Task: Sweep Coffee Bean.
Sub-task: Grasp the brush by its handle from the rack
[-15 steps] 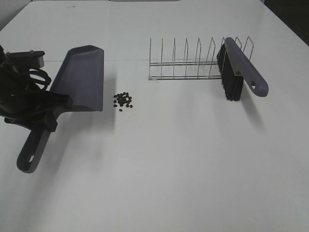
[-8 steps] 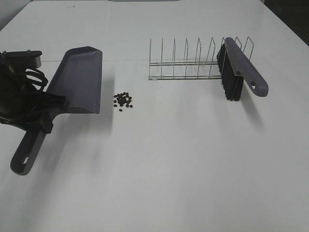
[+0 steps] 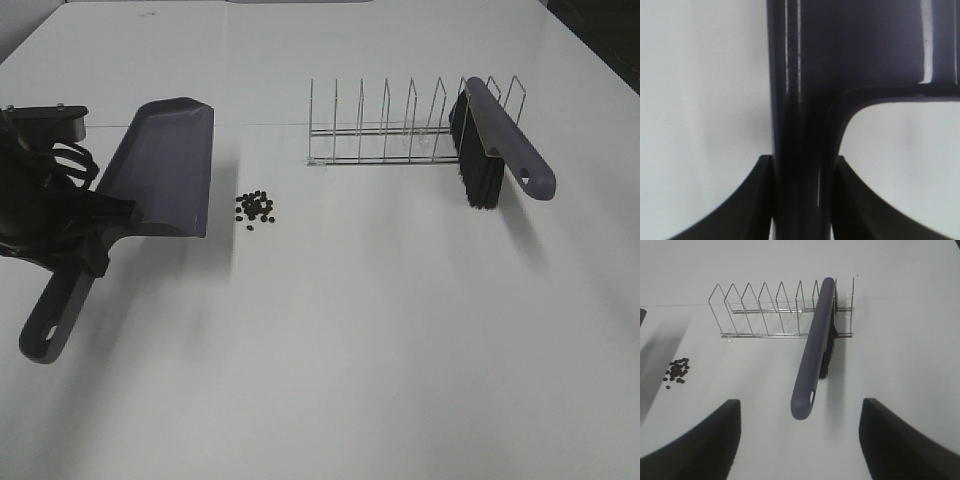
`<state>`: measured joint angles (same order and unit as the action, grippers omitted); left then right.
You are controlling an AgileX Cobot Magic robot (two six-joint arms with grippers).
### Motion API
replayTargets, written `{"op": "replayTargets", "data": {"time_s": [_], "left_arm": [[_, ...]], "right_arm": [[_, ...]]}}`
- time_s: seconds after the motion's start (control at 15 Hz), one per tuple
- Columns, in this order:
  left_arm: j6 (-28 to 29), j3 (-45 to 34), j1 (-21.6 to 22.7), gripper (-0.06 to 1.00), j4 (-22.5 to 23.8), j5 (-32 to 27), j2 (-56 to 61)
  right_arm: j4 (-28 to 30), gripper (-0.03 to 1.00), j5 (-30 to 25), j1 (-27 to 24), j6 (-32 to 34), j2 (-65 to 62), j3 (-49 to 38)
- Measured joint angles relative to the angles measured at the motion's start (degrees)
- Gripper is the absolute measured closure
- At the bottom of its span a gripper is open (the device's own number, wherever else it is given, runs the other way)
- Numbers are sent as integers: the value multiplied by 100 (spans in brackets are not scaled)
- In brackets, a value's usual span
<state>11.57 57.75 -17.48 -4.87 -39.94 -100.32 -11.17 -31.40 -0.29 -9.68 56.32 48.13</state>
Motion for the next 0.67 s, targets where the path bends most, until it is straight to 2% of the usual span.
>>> {"op": "replayTargets", "data": {"time_s": [0.13,0.2,0.67], "left_arm": [[-6,0,0,68,0,0,0],[-6,0,0,68,0,-11,0],[-11,0,0,68,0,-17,0]], "right_arm": [[-6,33,-97,0,-286,842,596],[-6,34,-355,0,-372,1730,1444],[-218,37,-1753,0,-407,4400,4005]]}}
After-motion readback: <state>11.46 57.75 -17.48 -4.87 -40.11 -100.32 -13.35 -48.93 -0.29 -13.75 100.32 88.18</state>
